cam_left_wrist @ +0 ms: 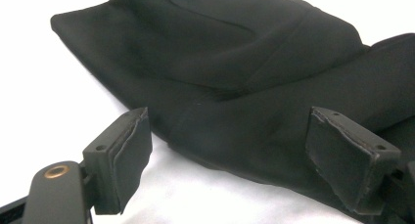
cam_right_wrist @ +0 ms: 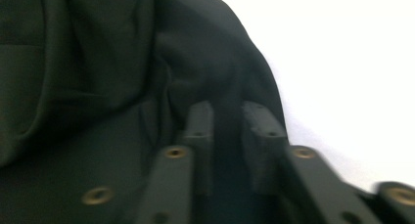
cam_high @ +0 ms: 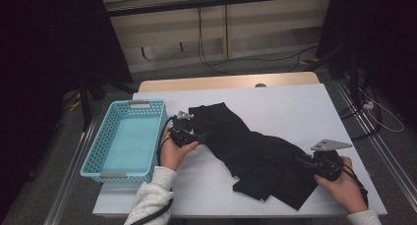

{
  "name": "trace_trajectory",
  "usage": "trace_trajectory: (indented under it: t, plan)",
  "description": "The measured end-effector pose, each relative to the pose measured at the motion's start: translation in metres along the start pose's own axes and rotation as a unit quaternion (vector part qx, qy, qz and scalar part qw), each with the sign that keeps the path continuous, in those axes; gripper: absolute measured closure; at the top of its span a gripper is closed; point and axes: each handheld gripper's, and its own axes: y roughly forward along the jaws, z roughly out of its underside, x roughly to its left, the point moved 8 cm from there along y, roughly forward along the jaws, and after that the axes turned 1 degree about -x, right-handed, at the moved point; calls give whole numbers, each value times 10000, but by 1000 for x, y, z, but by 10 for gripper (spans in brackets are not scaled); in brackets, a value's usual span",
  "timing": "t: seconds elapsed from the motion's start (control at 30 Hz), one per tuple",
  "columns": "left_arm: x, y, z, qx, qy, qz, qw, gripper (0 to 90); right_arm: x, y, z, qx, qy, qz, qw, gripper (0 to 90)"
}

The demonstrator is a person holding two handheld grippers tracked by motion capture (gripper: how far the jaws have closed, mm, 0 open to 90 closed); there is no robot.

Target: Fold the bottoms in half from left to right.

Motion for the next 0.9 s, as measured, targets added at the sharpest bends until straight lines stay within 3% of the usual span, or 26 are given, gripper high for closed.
trace_trajectory:
  t: [0.07, 0.1, 0.23, 0.4, 0.43, 0.5, 0.6, 0.77, 0.9]
  plan:
    - [-1, 1, 1, 20, 17, 23, 10000, 178, 0, 0, 0, 5, 62, -92, 9999, 886]
    - [-1, 1, 1, 23, 26, 6, 10000, 178, 0, 0, 0, -1, 116, -154, 9998, 899]
    - [-2, 1, 1, 20, 32, 25, 10000, 178, -4, -6, 0, 64, 208, -208, 9995, 900]
    - [-2, 2, 1, 24, 44, 35, 10000, 178, -17, -14, -4, -166, 425, -169, 9988, 900]
    - [-2, 1, 1, 26, 27, 45, 10000, 178, -21, -15, -4, -160, 428, -14, 9990, 900]
    - [-3, 1, 0, 17, 25, 40, 10000, 178, -24, -16, -5, -248, 542, -12, 9982, 838]
    - [-3, 1, 0, 22, 24, 41, 10000, 178, -15, -16, -10, -290, 423, -81, 9986, 785]
    - [-4, 1, 2, 50, 81, 28, 10000, 178, 23, -3, -22, -220, 75, -516, 9984, 687]
    - [-3, -2, 3, 47, 84, 24, 10000, 178, 45, 12, -30, -182, 10, -726, 9972, 635]
